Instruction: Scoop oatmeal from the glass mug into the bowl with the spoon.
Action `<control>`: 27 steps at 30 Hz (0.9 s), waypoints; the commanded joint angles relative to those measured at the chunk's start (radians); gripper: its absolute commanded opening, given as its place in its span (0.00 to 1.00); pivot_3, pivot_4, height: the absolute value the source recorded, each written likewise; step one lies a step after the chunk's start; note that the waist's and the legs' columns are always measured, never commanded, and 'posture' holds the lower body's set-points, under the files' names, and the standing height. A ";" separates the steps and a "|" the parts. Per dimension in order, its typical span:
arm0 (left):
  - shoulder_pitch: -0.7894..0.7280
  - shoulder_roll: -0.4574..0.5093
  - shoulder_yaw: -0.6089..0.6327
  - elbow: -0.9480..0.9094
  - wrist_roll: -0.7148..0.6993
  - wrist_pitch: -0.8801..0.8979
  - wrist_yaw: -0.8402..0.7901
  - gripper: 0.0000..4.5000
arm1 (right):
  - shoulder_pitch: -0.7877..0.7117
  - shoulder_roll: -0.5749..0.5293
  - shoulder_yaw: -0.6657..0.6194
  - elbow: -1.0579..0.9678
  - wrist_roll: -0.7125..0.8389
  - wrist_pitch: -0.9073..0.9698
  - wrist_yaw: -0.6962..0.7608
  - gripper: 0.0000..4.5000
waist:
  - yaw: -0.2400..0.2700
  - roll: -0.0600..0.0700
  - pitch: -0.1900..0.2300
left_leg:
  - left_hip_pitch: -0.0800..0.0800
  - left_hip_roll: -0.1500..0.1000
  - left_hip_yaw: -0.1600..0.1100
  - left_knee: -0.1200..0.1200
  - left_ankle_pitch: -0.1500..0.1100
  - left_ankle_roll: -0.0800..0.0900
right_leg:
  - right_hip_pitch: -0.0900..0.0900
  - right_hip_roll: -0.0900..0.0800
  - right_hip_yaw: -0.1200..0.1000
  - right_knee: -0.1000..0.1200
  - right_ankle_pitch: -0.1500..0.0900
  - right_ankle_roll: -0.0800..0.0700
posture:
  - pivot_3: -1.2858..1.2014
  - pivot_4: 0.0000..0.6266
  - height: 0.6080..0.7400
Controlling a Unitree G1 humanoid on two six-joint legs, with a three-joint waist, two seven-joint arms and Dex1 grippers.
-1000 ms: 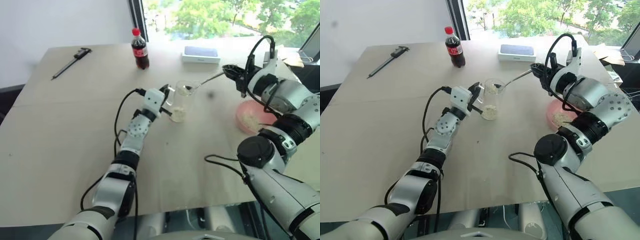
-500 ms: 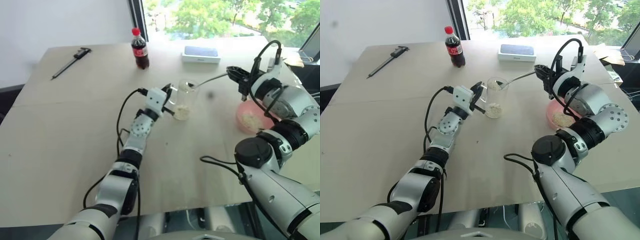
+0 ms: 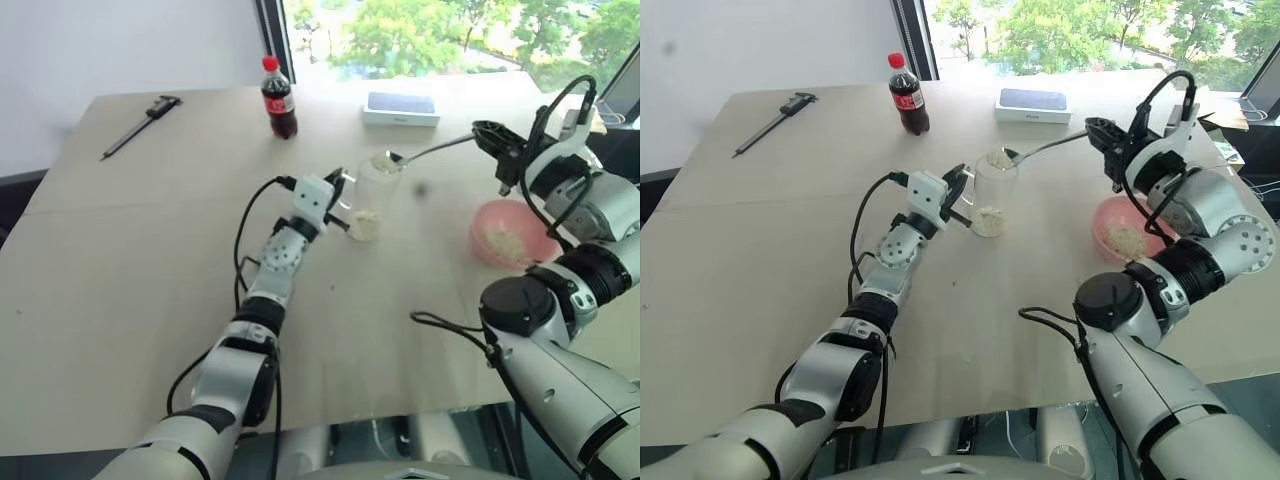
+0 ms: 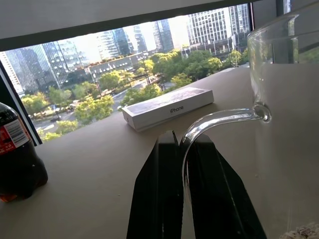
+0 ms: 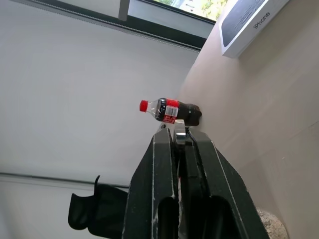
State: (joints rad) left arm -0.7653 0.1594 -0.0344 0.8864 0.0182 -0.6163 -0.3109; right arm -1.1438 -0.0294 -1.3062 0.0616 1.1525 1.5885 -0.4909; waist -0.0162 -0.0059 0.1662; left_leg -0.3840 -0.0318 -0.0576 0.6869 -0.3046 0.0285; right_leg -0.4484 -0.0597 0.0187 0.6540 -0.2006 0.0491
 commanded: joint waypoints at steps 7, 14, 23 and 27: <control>-0.033 0.030 0.036 0.035 -0.015 -0.019 -0.026 0.00 | 0.145 -0.067 0.119 -0.057 0.359 -0.223 -0.189 0.00 | -0.001 0.000 0.000 | 0.000 0.000 0.001 0.000 0.000 0.000 | 0.000 0.000 0.000 0.000 0.000 0.000 | 0.52 0.24 1.00; -0.043 0.040 0.046 0.061 -0.017 -0.019 -0.041 0.00 | 0.334 -0.163 0.311 -0.101 0.601 -0.464 -0.265 0.00 | -0.004 0.000 0.000 | 0.001 0.001 0.002 0.000 -0.001 0.003 | 0.000 0.000 0.002 -0.003 0.000 0.000 | 0.52 0.24 1.00; -0.069 0.037 0.042 0.103 -0.017 -0.021 -0.067 0.00 | 0.591 -0.314 0.451 -0.196 0.761 -0.694 -0.219 0.00 | 0.000 0.000 0.000 | 0.002 0.001 0.004 0.000 -0.001 0.004 | 0.001 0.001 0.003 -0.005 0.000 0.000 | 0.52 0.24 1.00; -0.087 0.031 0.039 0.125 -0.017 -0.023 -0.080 0.00 | 0.677 -0.394 0.471 -0.211 0.773 -0.755 -0.171 0.00 | 0.001 0.000 0.000 | 0.002 0.001 0.005 0.000 -0.001 0.004 | 0.001 0.001 0.004 -0.005 0.000 0.001 | 0.52 0.24 1.00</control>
State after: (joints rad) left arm -0.8348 0.1894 0.0029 1.0042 -0.0008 -0.6247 -0.3779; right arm -0.4742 -0.3865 -0.8319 -0.1036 1.8867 0.8709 -0.7005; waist -0.0150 -0.0063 0.1660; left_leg -0.3822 -0.0303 -0.0527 0.6870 -0.3061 0.0328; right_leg -0.4470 -0.0583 0.0226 0.6482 -0.2003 0.0499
